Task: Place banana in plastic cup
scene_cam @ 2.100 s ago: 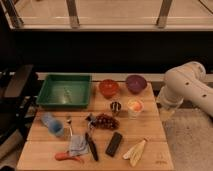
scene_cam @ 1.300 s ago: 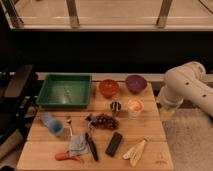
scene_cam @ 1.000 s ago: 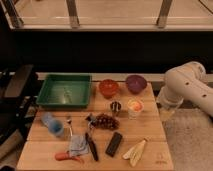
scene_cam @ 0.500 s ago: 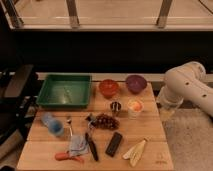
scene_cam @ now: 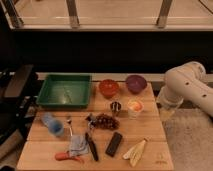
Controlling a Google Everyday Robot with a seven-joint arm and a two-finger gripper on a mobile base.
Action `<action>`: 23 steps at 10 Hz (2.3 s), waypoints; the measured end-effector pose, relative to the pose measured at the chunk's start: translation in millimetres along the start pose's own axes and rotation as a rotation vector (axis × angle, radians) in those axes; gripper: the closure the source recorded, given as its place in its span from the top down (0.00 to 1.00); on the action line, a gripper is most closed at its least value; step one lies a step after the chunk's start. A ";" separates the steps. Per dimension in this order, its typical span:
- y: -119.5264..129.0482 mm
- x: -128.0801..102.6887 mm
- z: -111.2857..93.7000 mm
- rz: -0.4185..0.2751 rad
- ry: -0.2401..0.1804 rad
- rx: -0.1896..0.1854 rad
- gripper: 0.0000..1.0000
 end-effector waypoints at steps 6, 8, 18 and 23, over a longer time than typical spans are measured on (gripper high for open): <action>34.4 -12.4 15.4 -0.449 -0.200 0.032 0.65; 62.3 -19.6 31.9 -0.651 -0.245 0.039 0.65; 118.0 -51.6 68.6 -0.886 -0.370 -0.020 0.65; 131.4 -73.5 110.6 -0.908 -0.460 -0.062 0.65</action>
